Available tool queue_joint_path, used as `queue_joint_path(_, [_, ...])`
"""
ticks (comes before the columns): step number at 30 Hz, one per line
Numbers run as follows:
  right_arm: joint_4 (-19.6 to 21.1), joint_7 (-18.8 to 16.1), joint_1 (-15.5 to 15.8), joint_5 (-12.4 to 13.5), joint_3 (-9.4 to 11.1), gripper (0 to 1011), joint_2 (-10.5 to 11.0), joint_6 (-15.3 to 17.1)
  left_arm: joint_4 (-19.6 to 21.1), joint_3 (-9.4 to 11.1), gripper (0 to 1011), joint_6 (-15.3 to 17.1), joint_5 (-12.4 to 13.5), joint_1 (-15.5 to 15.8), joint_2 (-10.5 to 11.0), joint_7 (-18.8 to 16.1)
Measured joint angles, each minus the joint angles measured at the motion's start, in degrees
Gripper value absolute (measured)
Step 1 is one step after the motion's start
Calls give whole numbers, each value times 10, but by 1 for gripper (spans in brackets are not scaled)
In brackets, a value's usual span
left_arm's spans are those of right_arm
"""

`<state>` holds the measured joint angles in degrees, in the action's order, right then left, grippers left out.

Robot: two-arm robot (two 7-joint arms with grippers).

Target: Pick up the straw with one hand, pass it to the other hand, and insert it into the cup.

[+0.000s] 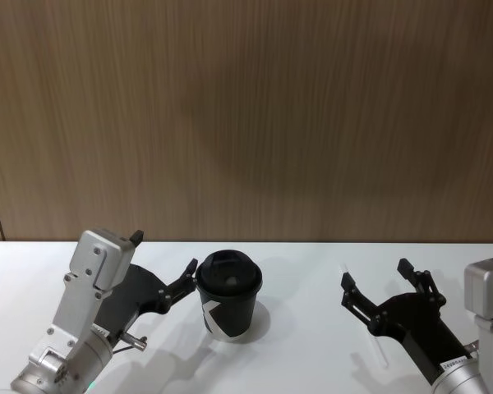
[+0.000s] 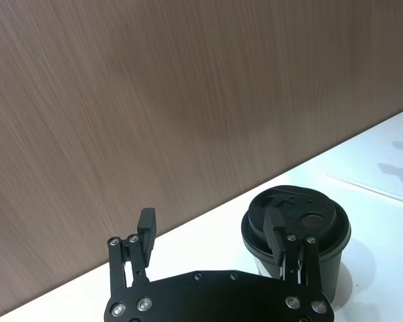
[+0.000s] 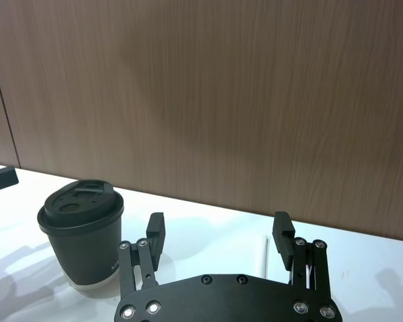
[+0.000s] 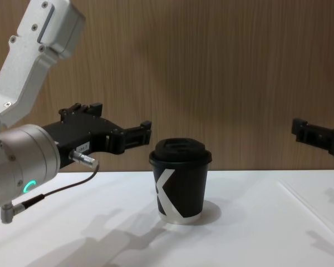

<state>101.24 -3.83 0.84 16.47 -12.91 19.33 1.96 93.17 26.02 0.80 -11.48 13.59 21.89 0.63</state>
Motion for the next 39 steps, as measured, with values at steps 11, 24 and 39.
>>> queue_joint_path(11, [12, -11, 3, 6, 13, 1001, 12, 18, 0, 0, 1003, 0, 0, 0, 0, 0])
queue_joint_path(24, [47, -20, 21, 15, 28, 1001, 27, 62, 0, 0, 1003, 0, 0, 0, 0, 0])
queue_joint_path(39, [67, -47, 41, 15, 29, 1001, 50, 99, 0, 0, 1003, 0, 0, 0, 0, 0])
